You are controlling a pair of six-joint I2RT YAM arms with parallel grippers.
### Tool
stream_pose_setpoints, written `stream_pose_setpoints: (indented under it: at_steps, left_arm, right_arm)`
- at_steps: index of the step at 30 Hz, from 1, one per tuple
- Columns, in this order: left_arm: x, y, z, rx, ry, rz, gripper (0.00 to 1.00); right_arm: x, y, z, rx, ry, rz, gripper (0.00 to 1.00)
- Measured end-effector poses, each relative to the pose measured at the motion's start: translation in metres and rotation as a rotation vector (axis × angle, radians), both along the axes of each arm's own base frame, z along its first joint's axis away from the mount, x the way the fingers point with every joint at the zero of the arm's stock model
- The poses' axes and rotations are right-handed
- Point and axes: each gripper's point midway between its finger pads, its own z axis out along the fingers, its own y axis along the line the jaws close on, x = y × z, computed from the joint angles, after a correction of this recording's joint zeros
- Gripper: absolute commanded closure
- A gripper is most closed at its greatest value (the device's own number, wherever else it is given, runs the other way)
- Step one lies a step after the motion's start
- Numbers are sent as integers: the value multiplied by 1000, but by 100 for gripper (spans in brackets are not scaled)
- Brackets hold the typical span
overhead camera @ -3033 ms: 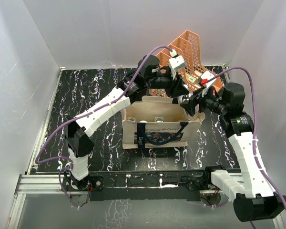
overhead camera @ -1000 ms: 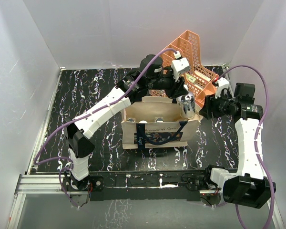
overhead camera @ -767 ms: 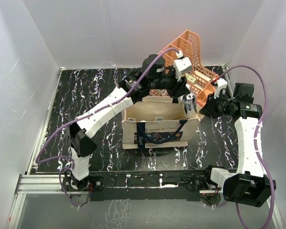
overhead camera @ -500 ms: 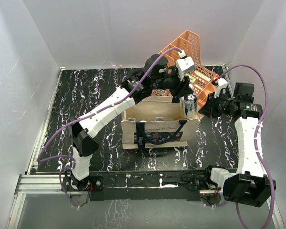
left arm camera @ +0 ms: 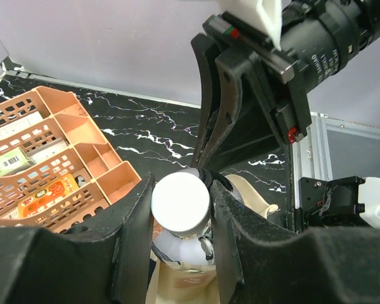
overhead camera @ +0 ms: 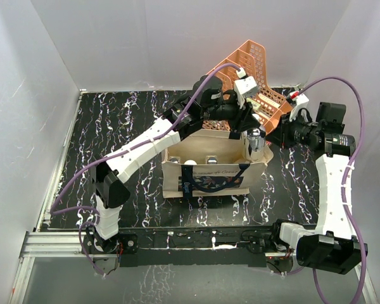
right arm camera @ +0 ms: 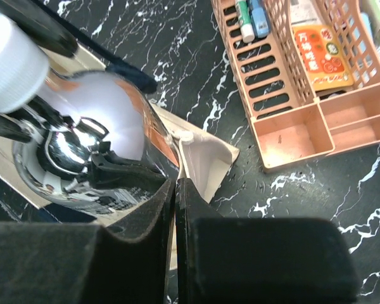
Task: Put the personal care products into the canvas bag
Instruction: Adjust the object.
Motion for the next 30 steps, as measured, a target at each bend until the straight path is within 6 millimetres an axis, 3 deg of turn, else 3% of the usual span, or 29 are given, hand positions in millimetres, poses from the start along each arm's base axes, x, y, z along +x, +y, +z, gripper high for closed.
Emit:
stream_pose_setpoints:
  at_steps: [6,12,21,27,30]
  left_arm:
    - [1,-1,-3,-18,40,20,100]
    - [5,1,-3,-12,40,52,100]
    - [12,9,3,41,-37,107,100]
    - [10,16,9,73,-63,107,100]
    - [9,18,10,76,-61,109,100]
  right_arm:
    - [3,1,5,1,-19,9,91]
    - [7,-7,0,-36,-8,-37,65]
    - [-3,-10,-11,-75,29,-21,42]
    - [-10,-3,-22,-78,69,38,40]
    - [-11,3,-30,-72,95,59,45]
